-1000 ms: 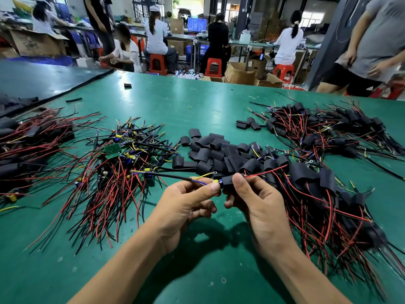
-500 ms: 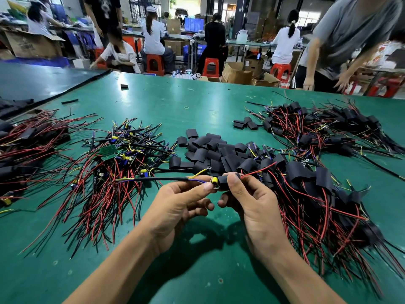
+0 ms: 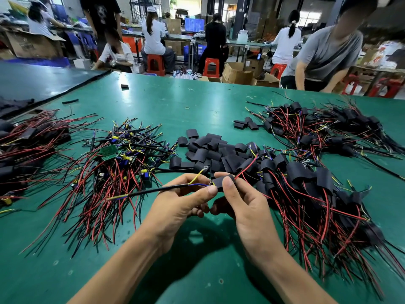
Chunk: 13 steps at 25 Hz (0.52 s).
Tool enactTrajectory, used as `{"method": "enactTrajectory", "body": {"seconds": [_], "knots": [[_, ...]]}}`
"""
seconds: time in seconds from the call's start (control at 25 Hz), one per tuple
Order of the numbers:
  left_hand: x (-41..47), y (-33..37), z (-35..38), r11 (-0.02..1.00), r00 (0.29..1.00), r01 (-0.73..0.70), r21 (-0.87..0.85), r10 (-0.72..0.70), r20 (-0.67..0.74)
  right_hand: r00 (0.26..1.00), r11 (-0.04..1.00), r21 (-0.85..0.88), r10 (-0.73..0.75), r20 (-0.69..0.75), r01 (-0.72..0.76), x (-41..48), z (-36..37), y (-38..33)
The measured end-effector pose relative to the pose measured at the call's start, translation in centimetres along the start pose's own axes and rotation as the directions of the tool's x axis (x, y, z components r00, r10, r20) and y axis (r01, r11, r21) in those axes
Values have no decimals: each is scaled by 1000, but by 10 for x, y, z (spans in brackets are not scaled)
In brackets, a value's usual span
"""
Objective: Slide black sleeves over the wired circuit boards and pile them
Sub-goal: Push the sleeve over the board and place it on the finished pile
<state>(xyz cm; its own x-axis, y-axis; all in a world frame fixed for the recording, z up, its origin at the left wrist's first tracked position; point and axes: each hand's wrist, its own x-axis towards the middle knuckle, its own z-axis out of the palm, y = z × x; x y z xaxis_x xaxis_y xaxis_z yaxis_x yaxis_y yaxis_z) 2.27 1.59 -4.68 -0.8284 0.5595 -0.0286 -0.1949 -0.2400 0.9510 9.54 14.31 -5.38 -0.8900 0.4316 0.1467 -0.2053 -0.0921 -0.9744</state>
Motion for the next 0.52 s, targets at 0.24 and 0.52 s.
{"method": "enactTrajectory", "body": {"seconds": [0.24, 0.52], "knots": [[1, -1, 0, 999, 999, -5, 44, 4, 37, 999, 993, -119, 20, 24, -17, -2, 6, 4], [5, 1, -7, 996, 996, 75, -49, -72, 58, 963, 956, 130, 249, 106, -262, 2, -3, -8]]}}
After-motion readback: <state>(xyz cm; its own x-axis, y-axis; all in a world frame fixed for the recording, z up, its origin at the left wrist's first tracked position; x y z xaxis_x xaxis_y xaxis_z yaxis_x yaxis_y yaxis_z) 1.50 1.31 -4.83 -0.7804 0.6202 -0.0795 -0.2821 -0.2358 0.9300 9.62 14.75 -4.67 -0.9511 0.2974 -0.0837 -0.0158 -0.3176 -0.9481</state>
